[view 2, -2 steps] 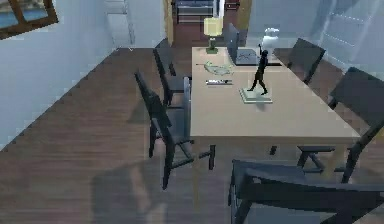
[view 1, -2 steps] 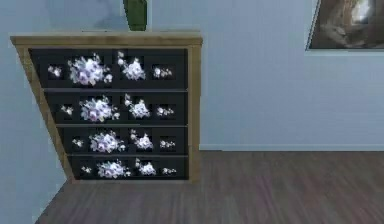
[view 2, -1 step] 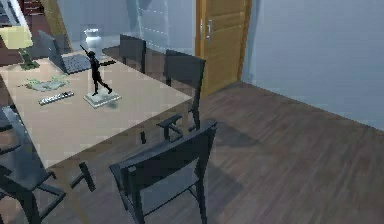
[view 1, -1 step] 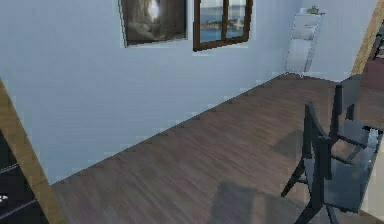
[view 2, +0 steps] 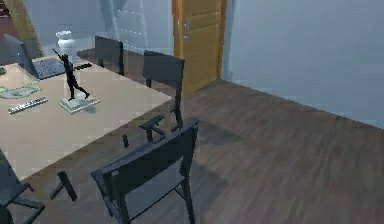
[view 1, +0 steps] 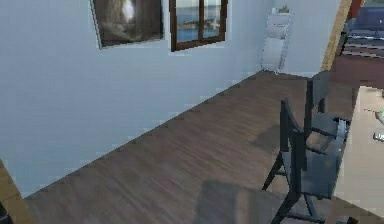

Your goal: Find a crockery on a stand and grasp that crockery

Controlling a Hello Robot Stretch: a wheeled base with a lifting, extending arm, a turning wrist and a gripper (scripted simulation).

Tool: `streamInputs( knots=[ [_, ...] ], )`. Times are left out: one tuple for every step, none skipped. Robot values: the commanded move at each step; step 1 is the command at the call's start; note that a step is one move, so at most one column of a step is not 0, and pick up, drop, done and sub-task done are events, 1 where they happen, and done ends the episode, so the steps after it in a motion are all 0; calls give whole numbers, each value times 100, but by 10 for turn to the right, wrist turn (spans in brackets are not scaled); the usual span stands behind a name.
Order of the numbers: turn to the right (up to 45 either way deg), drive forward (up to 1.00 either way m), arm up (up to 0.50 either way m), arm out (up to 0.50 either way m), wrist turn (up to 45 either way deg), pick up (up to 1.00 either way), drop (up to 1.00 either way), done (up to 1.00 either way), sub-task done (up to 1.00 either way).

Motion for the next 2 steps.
streamInputs(
  knots=[
    [0,100,0,0,0,0,0,0,0],
    [90,0,0,0,0,0,0,0,0]
  ],
)
